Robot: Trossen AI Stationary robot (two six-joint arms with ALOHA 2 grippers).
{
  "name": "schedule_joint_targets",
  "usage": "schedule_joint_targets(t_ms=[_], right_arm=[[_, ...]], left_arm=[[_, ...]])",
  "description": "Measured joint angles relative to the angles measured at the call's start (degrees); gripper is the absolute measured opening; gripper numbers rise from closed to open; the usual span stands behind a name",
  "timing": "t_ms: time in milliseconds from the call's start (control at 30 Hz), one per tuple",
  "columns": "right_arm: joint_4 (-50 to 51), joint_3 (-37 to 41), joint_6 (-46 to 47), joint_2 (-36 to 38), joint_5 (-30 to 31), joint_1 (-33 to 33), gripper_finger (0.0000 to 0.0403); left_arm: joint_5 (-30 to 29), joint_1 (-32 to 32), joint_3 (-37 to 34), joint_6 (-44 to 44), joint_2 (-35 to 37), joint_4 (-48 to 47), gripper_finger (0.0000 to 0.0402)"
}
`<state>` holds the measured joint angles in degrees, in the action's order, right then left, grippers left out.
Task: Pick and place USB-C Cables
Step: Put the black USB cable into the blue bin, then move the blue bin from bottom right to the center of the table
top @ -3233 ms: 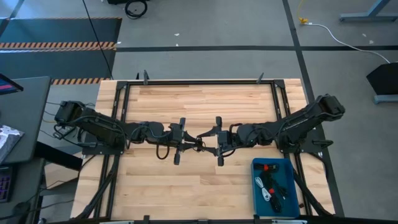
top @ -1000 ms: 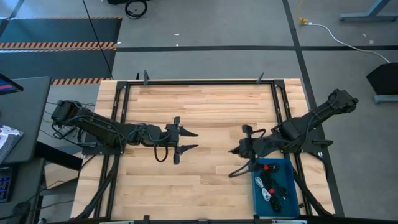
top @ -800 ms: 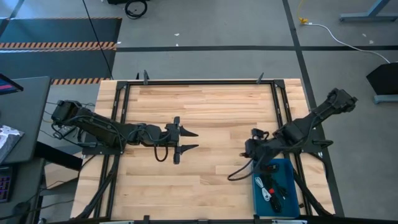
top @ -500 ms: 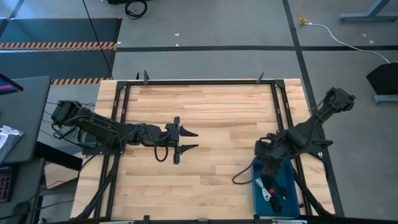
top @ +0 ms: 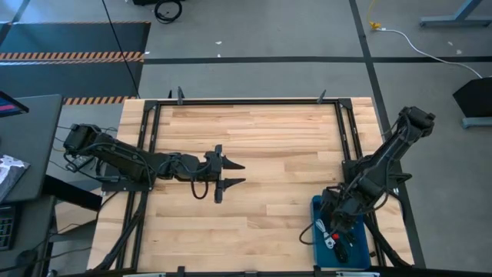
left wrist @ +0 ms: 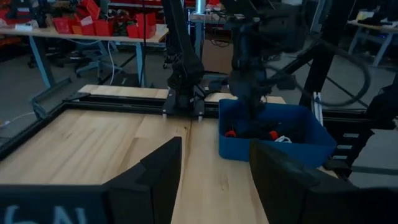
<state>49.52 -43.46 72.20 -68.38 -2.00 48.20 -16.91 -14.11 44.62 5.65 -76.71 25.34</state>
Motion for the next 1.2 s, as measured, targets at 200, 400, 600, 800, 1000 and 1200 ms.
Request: schedule_joint_targets(t_ms=[200,400,600,800,1000,1200], right_arm=[[-0.8,3.3,1.4,0.0,0.4,1.2,0.0101],[-1.0,3.6,1.6,0.0,0.4,1.7,0.0188],[-6.6,2.0,1.9,0.0,2.4,0.4,0.0227],[-11.0,1.9,-2.0,-2.7,2.0,-2.8,0.0218],[-3.3,-0.5,-13.7,-7.5,-0.3,-6.7,0.0201],[-1.4,-6.7,-14.1,-8.3,3.2,-7.9,0.0195]], left_arm=[[0.0,-0.2,0.0,4.7,0.0,-1.3,0.0192],[0.0,-0.9,0.0,5.4,0.0,-3.7,0.0192],[0.0,-0.9,0.0,5.8,0.0,-4.3,0.0192],[0.0,-0.9,0.0,5.7,0.0,-4.3,0.0192],[0.0,-0.5,0.0,5.2,0.0,-4.4,0.0192],[0.0,-0.5,0.0,5.1,0.0,-4.7,0.0192]])
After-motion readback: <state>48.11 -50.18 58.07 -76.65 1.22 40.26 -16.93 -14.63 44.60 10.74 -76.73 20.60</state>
